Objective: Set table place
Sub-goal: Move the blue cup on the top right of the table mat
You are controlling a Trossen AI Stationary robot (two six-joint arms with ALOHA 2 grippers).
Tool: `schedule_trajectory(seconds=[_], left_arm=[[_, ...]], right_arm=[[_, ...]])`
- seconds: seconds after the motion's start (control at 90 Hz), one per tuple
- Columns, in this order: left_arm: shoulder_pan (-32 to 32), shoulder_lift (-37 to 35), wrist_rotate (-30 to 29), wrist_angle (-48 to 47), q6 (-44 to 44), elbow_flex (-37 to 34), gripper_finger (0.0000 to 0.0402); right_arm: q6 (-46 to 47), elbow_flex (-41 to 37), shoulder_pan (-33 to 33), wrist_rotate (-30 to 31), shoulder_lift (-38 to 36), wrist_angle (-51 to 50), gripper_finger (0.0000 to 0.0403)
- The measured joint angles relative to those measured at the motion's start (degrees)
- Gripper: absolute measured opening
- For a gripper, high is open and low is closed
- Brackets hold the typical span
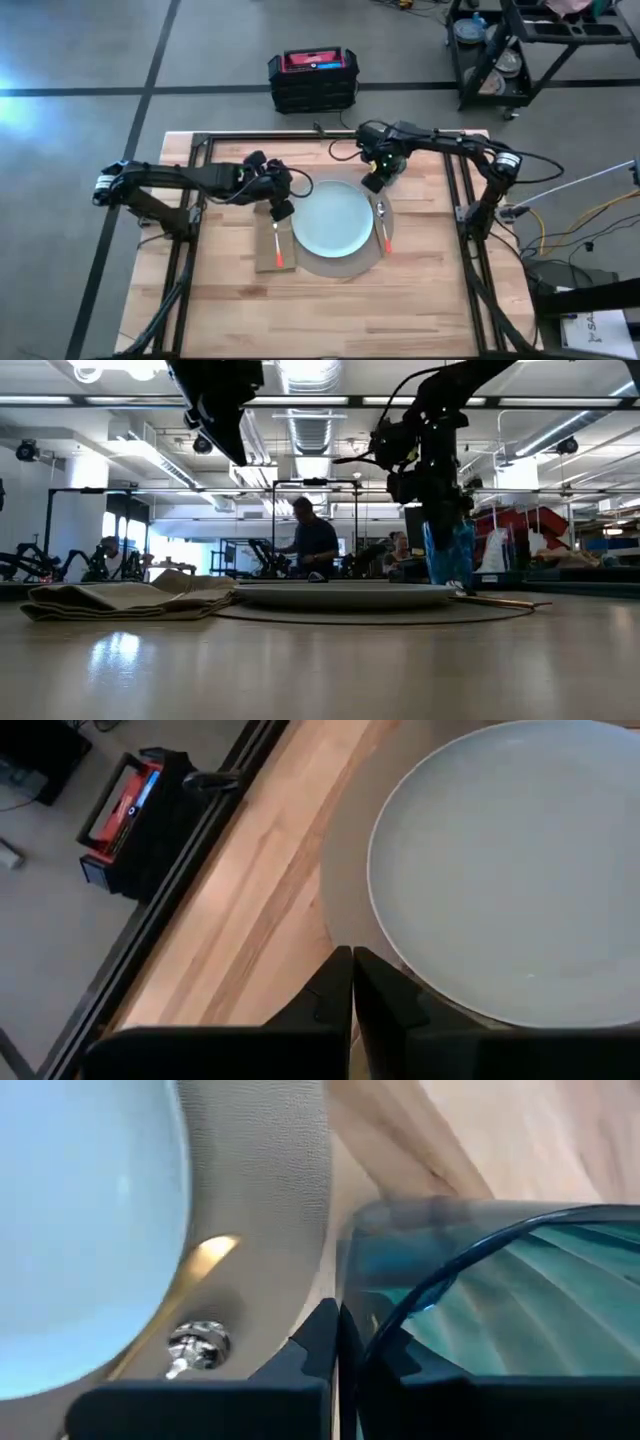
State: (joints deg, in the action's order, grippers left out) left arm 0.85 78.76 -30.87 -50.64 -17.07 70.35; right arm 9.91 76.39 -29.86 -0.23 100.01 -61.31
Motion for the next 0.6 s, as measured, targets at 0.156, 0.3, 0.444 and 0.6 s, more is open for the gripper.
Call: schedule_trajectory(seconds=[0.156,0.3,0.444,0.6], left_arm=[[-0.03,0.0,0.01,-0.05,-0.55,-0.02,0.0],[-0.03,0.0,0.02,-0.1,-0.74,-0.02,0.0],[-0.03,0.0,0.02,-0.1,-1.01,-0.02,0.0],[-0.15,-0.05,0.32,-0.17,-1.7,-0.02,0.0]], right_arm=[[-0.26,0.01,0.13,-0.07,0.0,0.29,0.0041],[-0.24,0.01,0.1,0.64,0.0,0.29,0.0082],[0.06,0.01,0.17,3.66,-0.02,0.18,0.0115],[-0.42,0.19,1.46,3.85,-1.49,0.18,0.0141]])
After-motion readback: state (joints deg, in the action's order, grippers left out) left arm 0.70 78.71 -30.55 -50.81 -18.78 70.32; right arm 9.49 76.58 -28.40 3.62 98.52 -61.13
